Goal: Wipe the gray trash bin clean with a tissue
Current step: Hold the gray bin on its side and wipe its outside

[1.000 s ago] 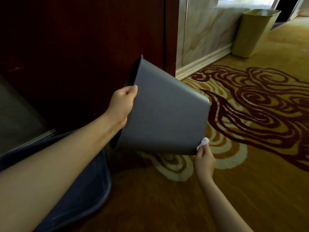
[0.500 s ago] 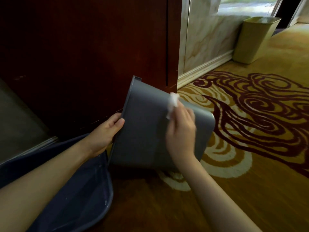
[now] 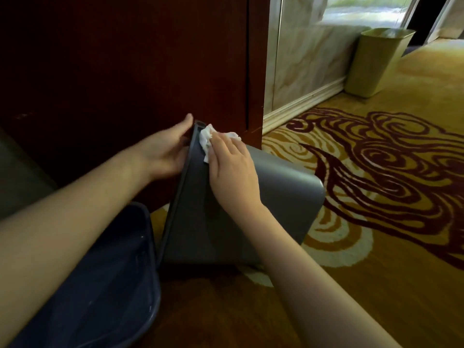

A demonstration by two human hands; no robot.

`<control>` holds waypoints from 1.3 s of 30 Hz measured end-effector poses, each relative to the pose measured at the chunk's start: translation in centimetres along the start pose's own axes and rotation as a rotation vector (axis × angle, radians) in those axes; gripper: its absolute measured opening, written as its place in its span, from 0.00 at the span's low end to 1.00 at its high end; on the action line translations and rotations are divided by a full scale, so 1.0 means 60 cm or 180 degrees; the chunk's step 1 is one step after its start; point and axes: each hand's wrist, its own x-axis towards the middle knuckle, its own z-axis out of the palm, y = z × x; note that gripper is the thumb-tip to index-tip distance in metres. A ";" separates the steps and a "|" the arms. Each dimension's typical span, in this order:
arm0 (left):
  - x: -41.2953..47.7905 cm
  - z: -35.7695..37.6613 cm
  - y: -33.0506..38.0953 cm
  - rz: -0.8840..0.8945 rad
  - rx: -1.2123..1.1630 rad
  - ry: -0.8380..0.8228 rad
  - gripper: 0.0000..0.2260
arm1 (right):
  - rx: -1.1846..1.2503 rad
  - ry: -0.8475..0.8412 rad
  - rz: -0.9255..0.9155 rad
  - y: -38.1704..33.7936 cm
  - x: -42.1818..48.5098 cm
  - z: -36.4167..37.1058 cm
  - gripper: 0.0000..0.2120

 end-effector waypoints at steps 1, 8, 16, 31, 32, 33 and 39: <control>0.009 0.017 0.020 -0.0143 0.0152 0.0211 0.20 | 0.0022 -0.0020 -0.0061 -0.003 -0.008 0.001 0.18; 0.026 0.047 0.015 -0.0155 0.0199 0.1099 0.14 | -0.0329 0.0180 0.0337 0.037 -0.050 -0.004 0.19; 0.011 0.020 -0.044 0.0881 0.0259 0.1162 0.09 | -0.0647 0.0667 0.1219 0.205 -0.117 -0.052 0.19; -0.023 -0.046 -0.193 0.0534 -0.0405 0.0447 0.19 | 0.0299 0.1424 0.2246 0.217 -0.108 -0.055 0.13; -0.026 -0.049 -0.192 0.0444 -0.0481 0.0363 0.19 | 0.0173 0.1347 0.1871 0.190 -0.095 -0.057 0.14; -0.028 -0.052 -0.191 0.0343 -0.0559 0.0283 0.19 | 0.0092 0.1199 0.1461 0.159 -0.083 -0.055 0.15; -0.033 -0.075 -0.174 -0.0192 -0.0801 -0.0215 0.25 | -0.0134 -0.0459 -0.0117 -0.014 -0.004 0.034 0.19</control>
